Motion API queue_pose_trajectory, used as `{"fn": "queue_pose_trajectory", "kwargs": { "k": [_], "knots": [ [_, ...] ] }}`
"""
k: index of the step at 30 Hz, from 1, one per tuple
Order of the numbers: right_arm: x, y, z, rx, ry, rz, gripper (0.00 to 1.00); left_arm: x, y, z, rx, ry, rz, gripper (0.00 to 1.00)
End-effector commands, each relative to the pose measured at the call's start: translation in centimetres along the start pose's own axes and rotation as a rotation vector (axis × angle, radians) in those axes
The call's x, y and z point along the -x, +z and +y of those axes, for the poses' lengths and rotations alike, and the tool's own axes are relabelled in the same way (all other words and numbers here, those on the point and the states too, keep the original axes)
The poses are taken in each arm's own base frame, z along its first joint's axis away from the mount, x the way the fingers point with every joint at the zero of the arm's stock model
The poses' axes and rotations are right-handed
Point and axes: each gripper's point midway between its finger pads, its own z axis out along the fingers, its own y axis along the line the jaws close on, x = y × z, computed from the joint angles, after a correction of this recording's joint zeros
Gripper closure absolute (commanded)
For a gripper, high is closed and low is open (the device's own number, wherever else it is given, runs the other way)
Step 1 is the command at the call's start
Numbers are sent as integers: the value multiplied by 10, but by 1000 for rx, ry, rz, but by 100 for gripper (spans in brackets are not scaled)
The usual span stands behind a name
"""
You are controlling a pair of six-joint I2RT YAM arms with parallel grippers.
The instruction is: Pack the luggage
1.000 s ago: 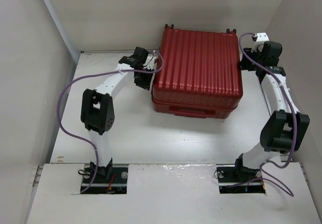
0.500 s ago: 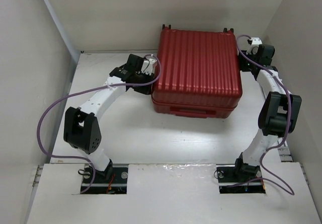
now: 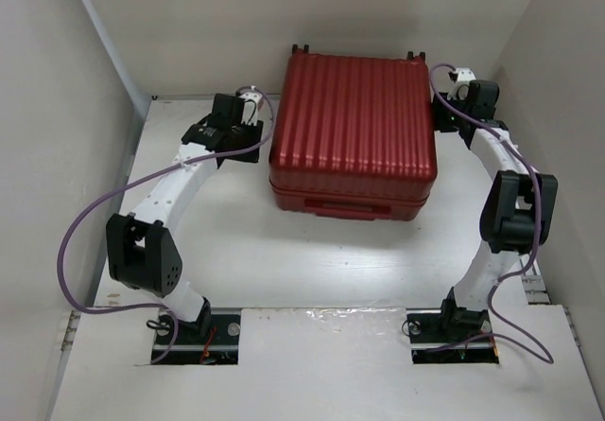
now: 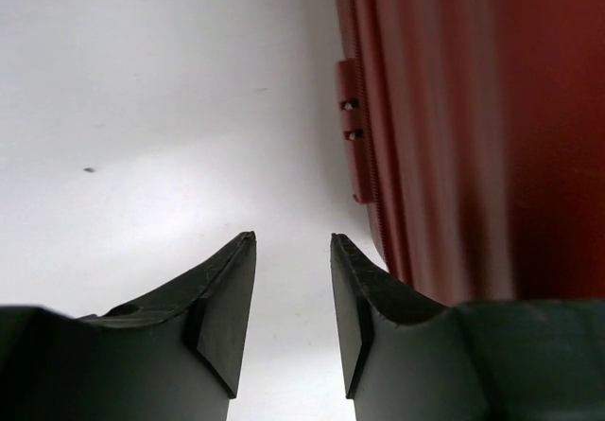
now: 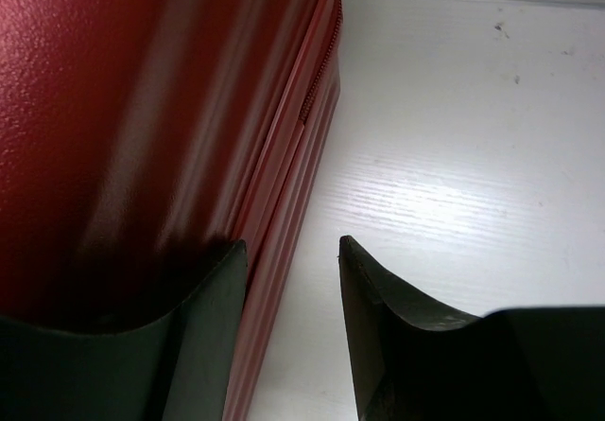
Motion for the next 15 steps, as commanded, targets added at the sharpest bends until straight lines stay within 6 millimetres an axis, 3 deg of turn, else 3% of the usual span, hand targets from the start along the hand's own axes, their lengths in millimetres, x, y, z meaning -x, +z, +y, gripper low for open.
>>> {"fn": "queue_pose_trajectory", "kwargs": {
  "k": [1, 2, 6, 8, 9, 11, 13, 14, 15],
  "knots": [
    [40, 5, 117, 401, -61, -79, 49, 24, -23, 35, 114, -84, -100, 65],
    [53, 4, 124, 411, -75, -98, 49, 31, -32, 57, 151, -134, -128, 62],
    [64, 11, 135, 465, -119, -111, 49, 41, -48, 91, 184, -221, -175, 61],
    [54, 22, 132, 473, -118, -68, 49, 42, -52, 94, 191, -227, -185, 59],
    [61, 28, 136, 481, -153, -72, 49, 44, -52, 95, 191, -226, -195, 59],
    [55, 28, 129, 441, -150, -17, 49, 46, -56, 94, 190, -225, -205, 59],
    [46, 22, 121, 411, -143, -11, 49, 45, -54, 97, 202, -217, -204, 59],
    [68, 3, 120, 399, -134, -86, 49, 45, -54, 97, 202, -217, -204, 58],
    [67, -4, 111, 374, -116, -96, 48, 44, -55, 98, 213, -218, -204, 58]
  ]
}}
